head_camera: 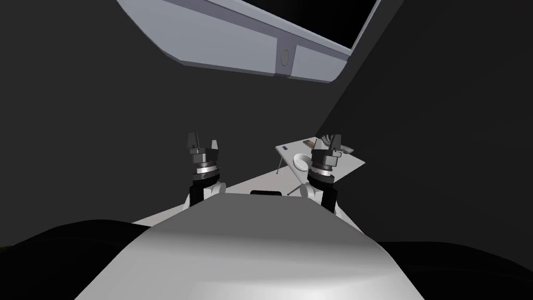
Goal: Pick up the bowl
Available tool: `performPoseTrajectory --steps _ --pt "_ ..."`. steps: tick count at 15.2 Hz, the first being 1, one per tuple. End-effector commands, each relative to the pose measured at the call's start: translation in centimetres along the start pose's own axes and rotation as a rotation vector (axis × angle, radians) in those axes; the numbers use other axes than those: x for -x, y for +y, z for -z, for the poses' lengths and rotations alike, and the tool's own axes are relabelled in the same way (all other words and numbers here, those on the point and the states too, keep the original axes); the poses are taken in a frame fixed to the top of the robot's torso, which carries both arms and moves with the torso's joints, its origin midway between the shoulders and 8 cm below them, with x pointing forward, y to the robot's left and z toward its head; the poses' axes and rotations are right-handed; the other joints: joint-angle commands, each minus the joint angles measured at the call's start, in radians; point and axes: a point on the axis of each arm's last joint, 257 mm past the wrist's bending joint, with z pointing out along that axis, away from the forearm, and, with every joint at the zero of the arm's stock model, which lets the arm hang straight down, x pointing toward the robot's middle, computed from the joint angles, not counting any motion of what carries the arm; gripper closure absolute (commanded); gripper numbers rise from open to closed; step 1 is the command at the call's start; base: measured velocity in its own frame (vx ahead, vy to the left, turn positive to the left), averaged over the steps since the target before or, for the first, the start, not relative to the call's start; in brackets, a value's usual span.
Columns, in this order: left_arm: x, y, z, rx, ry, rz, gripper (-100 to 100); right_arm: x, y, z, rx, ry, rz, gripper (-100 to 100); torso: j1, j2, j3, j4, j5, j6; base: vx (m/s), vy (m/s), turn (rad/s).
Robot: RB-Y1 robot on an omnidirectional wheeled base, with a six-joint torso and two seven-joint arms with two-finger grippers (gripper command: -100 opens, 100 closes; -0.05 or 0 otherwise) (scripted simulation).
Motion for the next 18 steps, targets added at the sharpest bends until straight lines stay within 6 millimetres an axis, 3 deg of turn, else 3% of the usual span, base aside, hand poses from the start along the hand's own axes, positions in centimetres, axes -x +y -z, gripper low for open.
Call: performPoseTrajectory --steps 1,10,15,16,17,18 --pt "0.0 0.0 0.0 0.0 0.0 0.0 0 -0.6 -0.5 0.2 -0.008 0.038 0.018 -100 0.0 0.0 0.0 0.0 0.0 0.0 -0.002 0.011 0.019" --pt "0.0 0.0 0.0 0.0 0.0 0.0 0 -3.1 -4.2 1.8 -0.073 0.229 0.136 -100 0.003 0.0 0.0 0.0 0.001 0.0 -0.003 0.044 0.043" --pt "0.0 0.0 0.0 0.0 0.0 0.0 0 -4.2 -7.9 3.9 -0.131 0.371 0.246 -100 0.004 0.0 0.0 0.0 0.001 0.0 -0.001 0.058 0.058" --pt "0.0 0.0 0.0 0.0 0.0 0.0 0 -4.3 -7.9 4.0 -0.129 0.387 0.251 -100 0.004 0.0 0.0 0.0 0.001 0.0 -0.003 0.058 0.05" --pt "0.0 0.0 0.0 0.0 0.0 0.0 0 -4.5 -9.3 4.9 -0.151 0.427 0.289 -100 0.004 0.0 0.0 0.0 0.001 0.0 -0.001 0.063 0.073" --pt "0.0 0.0 0.0 0.0 0.0 0.0 0 -4.6 -9.3 4.9 -0.149 0.446 0.296 -100 0.004 0.0 0.0 0.0 0.001 0.0 -0.003 0.062 0.058"
